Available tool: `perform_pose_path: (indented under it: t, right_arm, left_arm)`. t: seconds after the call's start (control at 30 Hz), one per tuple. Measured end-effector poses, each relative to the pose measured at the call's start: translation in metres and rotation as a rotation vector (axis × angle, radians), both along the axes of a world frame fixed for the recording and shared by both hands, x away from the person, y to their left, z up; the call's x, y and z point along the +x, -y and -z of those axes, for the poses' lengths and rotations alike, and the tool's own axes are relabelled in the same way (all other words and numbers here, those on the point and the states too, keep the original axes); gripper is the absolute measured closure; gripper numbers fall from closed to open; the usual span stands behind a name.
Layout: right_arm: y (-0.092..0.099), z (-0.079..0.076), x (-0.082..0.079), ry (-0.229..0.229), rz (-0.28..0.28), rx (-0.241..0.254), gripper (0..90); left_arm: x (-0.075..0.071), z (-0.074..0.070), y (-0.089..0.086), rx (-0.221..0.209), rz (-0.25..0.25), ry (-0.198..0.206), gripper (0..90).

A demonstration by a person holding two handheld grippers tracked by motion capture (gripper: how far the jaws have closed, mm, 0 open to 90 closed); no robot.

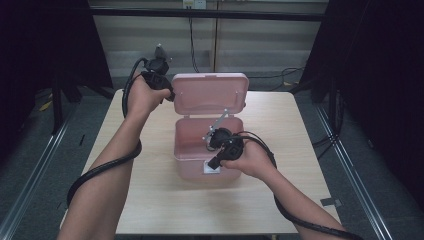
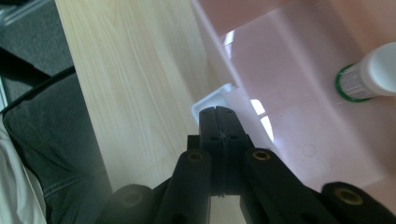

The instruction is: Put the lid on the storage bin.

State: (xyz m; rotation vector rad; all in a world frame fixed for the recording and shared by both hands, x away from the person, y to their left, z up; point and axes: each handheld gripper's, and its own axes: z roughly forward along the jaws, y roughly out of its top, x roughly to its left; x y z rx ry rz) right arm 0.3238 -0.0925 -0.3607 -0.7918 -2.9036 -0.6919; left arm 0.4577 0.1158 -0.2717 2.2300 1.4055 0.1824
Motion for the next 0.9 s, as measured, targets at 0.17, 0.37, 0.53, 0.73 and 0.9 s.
perform_pose_path:
  t: [0.17, 0.37, 0.53, 0.73, 0.9]
  right_arm:
    - [0.016, -0.008, 0.004, 0.020, 0.049, -0.010, 90.0]
    - [0.046, -0.013, 0.012, 0.034, 0.135, -0.007, 90.0]
    - [0.066, -0.018, 0.016, 0.034, 0.183, 0.007, 90.0]
    - [0.077, -0.024, 0.021, 0.045, 0.211, 0.012, 90.0]
    - [0.081, -0.026, 0.025, 0.041, 0.231, 0.027, 90.0]
  left_arm:
    - [-0.004, 0.000, 0.000, 0.000, 0.006, 0.005, 86.6]
    - [-0.008, 0.001, -0.001, 0.003, 0.020, 0.012, 86.5]
    - [-0.012, 0.002, -0.002, -0.005, 0.018, 0.016, 86.3]
    - [-0.016, 0.003, -0.004, -0.002, 0.035, 0.016, 87.0]
    - [-0.020, 0.008, -0.001, -0.020, 0.062, 0.018, 90.0]
